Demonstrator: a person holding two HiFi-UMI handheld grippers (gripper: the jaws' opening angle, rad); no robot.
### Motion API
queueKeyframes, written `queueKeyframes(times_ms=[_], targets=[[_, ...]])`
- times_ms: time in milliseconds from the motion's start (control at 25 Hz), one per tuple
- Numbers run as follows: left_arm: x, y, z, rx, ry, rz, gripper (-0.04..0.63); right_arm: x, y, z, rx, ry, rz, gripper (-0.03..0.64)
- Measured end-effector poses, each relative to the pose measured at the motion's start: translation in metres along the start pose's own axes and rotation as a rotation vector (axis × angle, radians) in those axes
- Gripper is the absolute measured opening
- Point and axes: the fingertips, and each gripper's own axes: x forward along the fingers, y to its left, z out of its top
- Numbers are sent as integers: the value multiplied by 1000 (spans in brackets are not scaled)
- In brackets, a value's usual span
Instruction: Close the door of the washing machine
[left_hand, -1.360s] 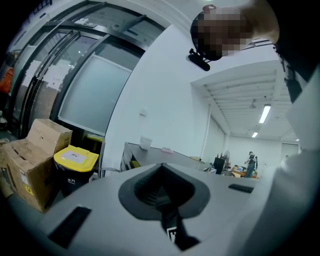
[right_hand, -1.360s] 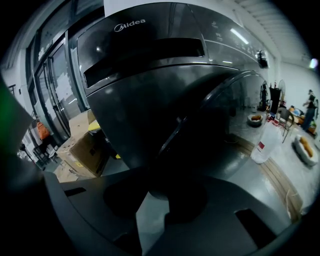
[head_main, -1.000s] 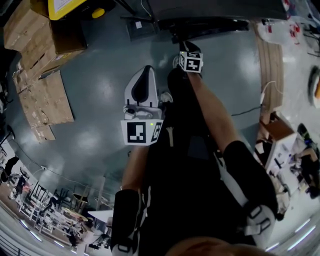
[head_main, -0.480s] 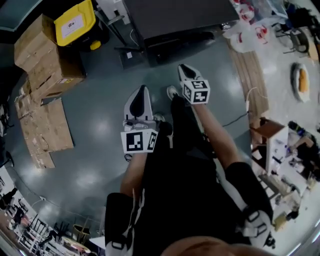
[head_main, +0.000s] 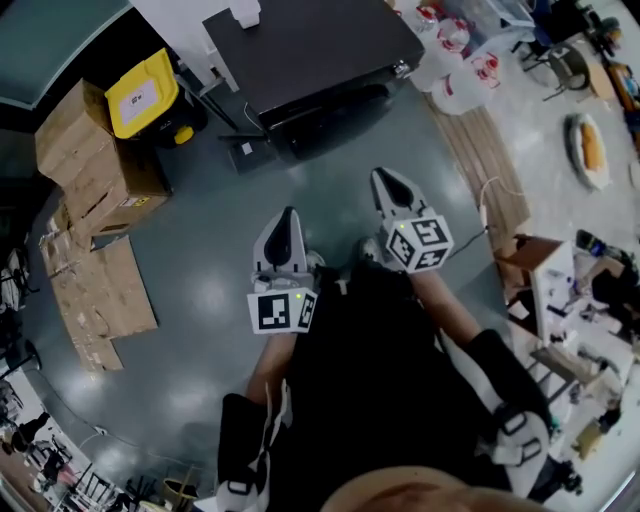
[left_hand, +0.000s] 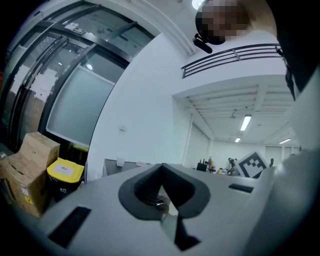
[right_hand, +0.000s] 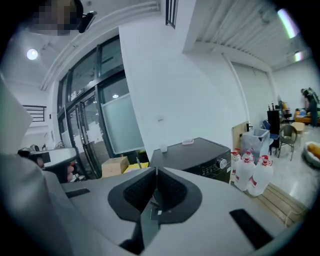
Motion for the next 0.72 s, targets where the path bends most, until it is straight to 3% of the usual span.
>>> queueKeyframes(times_ms=[320,720], targets=[[-1,-32,-7,16,10,79,6,-60,-19,23,-51,-56,10,17],[27,-50,-2,20,-8,95,6,-59,-27,26,-66,-29,71,12]])
